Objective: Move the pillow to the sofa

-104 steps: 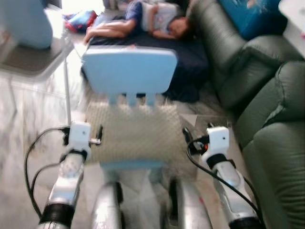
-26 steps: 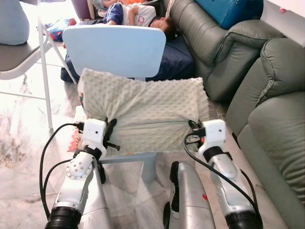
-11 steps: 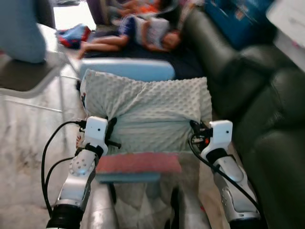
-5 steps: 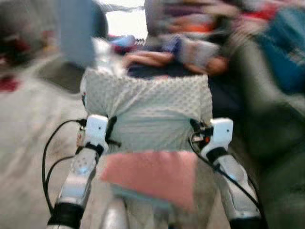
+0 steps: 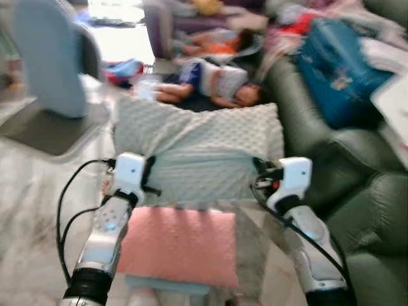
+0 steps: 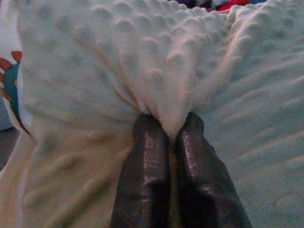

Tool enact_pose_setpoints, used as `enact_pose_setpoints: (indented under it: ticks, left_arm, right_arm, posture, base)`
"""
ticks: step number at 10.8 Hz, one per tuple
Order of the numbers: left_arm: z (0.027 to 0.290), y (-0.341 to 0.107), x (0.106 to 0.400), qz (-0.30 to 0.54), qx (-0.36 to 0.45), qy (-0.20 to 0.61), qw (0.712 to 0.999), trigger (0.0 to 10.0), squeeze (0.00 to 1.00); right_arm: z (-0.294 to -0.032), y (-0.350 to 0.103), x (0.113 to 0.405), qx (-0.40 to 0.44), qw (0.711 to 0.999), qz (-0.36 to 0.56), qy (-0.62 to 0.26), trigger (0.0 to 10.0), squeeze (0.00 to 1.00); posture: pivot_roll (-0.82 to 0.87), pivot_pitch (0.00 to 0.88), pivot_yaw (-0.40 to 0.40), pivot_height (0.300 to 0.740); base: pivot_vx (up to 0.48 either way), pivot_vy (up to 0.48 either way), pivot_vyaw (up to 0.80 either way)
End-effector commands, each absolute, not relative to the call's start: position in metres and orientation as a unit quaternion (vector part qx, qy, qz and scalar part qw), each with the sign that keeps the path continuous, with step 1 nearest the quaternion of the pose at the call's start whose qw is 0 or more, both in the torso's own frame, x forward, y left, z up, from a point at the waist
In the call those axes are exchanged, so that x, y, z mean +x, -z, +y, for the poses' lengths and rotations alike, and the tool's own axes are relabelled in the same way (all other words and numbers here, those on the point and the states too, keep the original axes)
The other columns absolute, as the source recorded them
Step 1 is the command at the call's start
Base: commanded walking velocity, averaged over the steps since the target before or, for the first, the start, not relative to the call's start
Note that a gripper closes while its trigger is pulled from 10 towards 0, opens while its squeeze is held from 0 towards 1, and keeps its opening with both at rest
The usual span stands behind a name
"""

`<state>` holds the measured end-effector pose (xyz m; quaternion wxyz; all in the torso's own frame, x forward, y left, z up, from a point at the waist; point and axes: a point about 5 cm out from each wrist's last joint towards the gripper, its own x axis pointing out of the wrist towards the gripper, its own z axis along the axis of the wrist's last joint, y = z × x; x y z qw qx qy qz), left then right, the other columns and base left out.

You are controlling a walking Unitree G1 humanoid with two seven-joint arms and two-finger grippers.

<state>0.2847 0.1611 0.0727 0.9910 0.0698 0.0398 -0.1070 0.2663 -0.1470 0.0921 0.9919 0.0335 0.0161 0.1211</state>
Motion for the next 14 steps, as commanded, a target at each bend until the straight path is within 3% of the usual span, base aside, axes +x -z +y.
enact_pose_setpoints:
  ticks: [1,4,14]
  left_arm:
    - [0.177,-0.0696,0.2829,0.051,0.074,0.067,0.994,10.0,0.0]
    - [0.1785,-0.067,0.2815,0.066,0.064,0.069,0.993,10.0,0.0]
    - [0.1758,-0.0654,0.281,0.079,0.067,0.075,0.992,10.0,0.0]
  right_arm:
    - [-0.1714,-0.0933,0.265,0.027,0.997,0.012,-0.07,10.0,0.0]
    - [-0.1677,-0.0907,0.2645,0.03,0.997,0.018,-0.073,10.0,0.0]
    - [-0.1707,-0.0902,0.2643,0.032,0.997,0.022,-0.063,10.0,0.0]
  posture:
    - [-0.03,0.0,-0.039,0.74]
    - [-0.03,0.0,-0.037,0.74]
    - [-0.04,0.014,-0.026,0.74]
  base:
    - [0.0,0.0,0.0]
    - [-0.089,0.0,0.0]
    - [-0.352,0.0,0.0]
